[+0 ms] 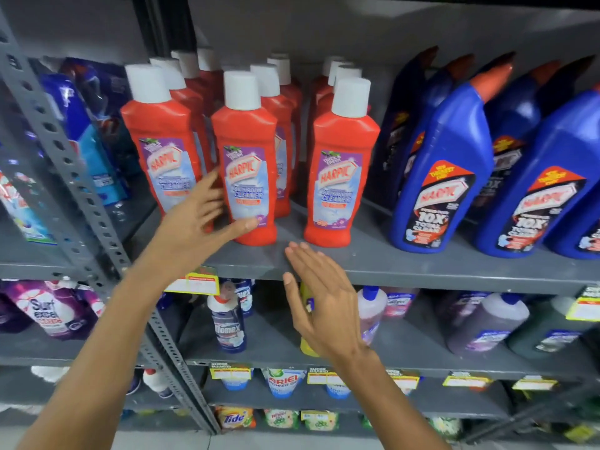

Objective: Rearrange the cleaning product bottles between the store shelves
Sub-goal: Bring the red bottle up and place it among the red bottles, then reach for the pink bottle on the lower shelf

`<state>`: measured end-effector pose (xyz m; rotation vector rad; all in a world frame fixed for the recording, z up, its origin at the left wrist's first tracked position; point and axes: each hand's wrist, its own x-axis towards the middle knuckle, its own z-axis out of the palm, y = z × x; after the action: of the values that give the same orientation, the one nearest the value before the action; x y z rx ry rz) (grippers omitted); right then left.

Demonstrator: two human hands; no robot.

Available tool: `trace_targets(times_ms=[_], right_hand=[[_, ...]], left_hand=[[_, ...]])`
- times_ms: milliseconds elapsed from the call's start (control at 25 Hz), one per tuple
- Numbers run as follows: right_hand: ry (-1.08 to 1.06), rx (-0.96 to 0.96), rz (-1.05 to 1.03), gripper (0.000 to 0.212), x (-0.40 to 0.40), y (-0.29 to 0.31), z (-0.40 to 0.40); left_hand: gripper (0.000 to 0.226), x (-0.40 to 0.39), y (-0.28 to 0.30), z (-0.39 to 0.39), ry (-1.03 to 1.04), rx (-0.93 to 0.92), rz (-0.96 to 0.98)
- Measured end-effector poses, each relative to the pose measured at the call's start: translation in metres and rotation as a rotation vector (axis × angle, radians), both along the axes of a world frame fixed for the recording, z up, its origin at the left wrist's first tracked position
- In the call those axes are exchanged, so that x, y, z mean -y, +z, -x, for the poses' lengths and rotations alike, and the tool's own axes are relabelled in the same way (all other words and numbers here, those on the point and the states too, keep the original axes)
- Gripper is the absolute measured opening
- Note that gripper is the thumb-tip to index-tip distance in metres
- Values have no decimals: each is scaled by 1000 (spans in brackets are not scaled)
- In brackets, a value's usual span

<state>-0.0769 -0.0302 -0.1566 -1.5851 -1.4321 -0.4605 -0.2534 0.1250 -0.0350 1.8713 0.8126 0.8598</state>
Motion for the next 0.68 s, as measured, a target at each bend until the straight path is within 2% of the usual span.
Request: trace_targets(times_ms=[40,80,160,240,320,440,560,680], right_hand=[[63,-19,-37,39,16,-14,-4],[95,-43,-46,41,38,-34,-12],[47,-132,31,39,88,-79,-34],[-113,-274,209,40,135,-120,-66],[-271,-388,407,47,167,-150,-103],[-365,-441,599,60,178,-183,-155],[-363,-476,740,65,173,-210,-197],[-316,-455,798,63,172,-234,-226]], left_hand=[[103,15,-10,17,135,-79,-89],[86,35,-26,30,272,-127,-199],[40,89,-69,34,431,-59,-322],[23,151,-117,2,320,49,-183],[25,198,-163,-50,138,7,95],[51,216,-219,-127,64,-104,376],[71,220,-257,-191,156,-127,452],[70,214,-283,-232,325,-88,402]])
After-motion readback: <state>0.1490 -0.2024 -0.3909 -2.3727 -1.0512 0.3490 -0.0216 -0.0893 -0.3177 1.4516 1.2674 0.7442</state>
